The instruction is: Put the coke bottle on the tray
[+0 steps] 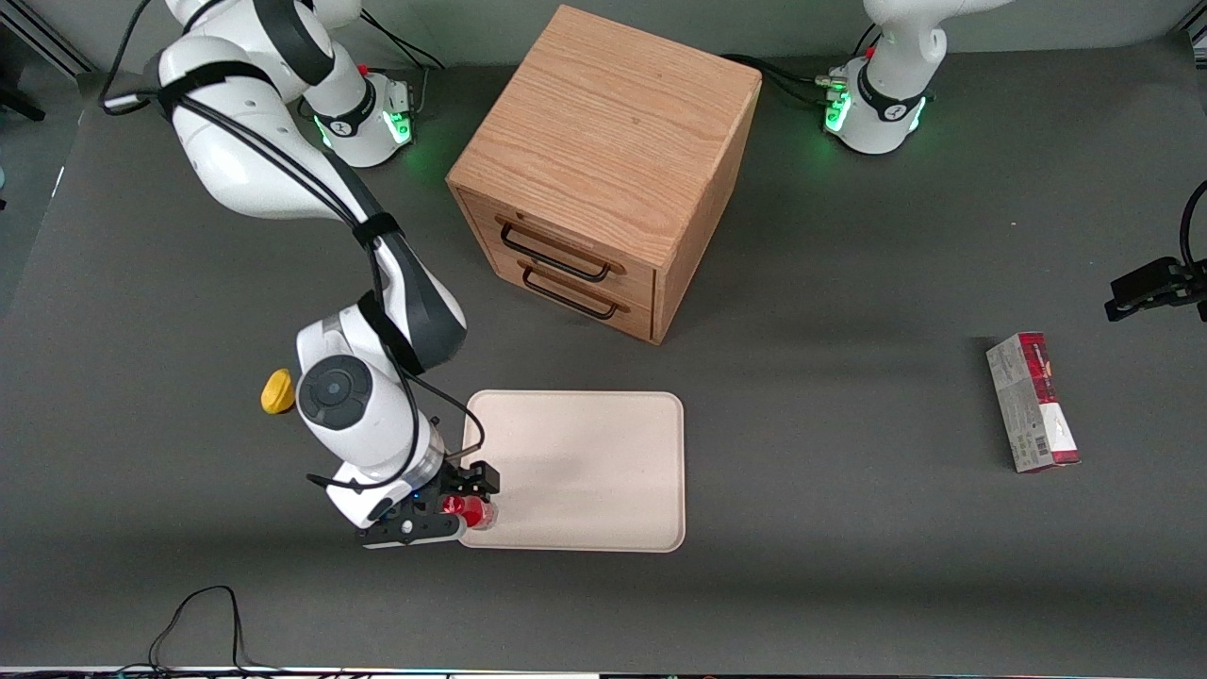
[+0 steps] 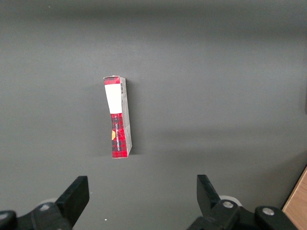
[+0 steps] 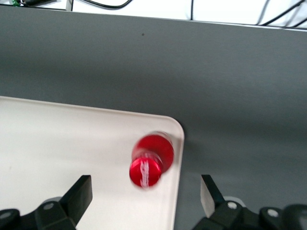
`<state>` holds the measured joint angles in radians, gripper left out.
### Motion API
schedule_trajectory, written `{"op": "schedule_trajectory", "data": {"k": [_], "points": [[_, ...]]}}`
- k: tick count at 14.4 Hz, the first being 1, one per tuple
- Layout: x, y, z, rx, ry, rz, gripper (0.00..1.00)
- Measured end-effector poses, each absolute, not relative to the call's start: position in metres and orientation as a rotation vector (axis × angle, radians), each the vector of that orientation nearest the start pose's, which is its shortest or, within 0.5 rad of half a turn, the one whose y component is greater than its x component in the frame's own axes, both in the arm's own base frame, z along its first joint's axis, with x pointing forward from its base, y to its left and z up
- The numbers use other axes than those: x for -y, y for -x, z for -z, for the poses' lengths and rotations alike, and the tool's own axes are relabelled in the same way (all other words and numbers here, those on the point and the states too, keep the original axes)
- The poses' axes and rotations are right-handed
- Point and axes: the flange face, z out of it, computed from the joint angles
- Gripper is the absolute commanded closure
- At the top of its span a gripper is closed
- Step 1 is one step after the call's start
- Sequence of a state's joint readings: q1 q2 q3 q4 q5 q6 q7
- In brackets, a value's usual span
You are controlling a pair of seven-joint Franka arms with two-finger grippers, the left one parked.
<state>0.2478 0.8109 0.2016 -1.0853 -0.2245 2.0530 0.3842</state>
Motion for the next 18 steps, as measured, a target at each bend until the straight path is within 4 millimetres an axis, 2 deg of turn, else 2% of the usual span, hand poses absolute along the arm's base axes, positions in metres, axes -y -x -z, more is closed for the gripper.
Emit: {"op": "schedule_trajectory", "data": {"k": [2,4,7,10,12,15,18], "points": [[-0.266,-0.719,-0.403,0.104,3.155,0.268,0.00],[-0.240,-0.703,-0.438,0.121,3.158,0.230,0.00],[-0.176,-0.665,-0.490,0.172,3.181,0.127,0.00],[-0.103,-0.612,-0.547,0.132,3.163,0.019,0.00],[-0.068,-0.574,-0.580,0.075,3.149,-0.006,0.00],[-0.033,-0.532,-0.613,0.002,3.127,-0.005,0.00],[-0.026,-0.520,-0.621,-0.009,3.119,0.007,0.00]]}}
